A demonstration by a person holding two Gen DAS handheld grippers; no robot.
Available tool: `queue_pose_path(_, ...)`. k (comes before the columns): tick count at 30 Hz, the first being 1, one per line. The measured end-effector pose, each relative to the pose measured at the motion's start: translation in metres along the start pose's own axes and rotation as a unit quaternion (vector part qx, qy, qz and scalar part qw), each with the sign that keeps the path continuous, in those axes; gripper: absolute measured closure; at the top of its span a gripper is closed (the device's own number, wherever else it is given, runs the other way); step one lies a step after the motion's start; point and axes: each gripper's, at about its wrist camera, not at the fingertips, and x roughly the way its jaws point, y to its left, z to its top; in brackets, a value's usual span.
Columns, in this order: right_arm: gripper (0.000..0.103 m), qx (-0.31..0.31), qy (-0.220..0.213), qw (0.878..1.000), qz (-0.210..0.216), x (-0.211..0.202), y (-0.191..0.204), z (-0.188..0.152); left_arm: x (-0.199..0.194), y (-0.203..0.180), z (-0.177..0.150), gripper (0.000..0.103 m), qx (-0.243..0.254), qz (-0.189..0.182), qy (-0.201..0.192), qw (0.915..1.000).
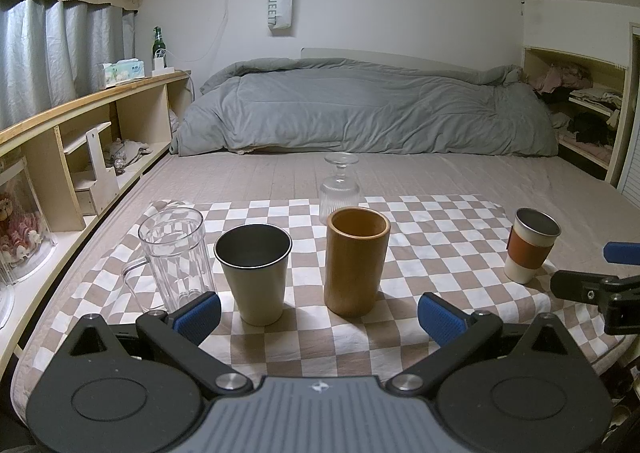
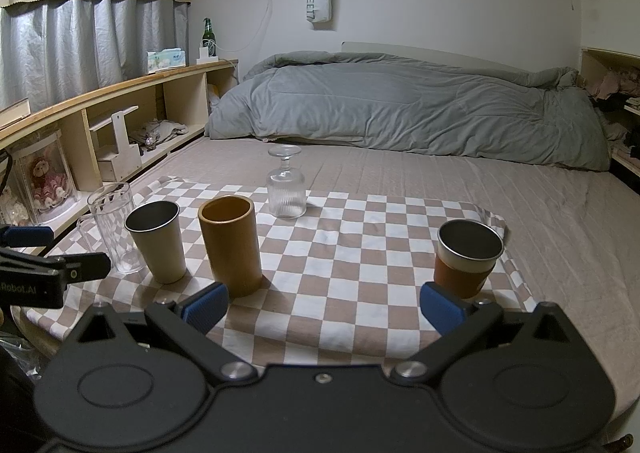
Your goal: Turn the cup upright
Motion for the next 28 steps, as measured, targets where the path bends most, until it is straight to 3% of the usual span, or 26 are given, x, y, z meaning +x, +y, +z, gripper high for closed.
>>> queue_pose_path(28,0.0,0.0,0.0,1.0,0.0,0.0001,-0.0002,-0.0001,0.0005,-0.0015,-0.0014,0.0,-0.001,0.0,0.001,1.0)
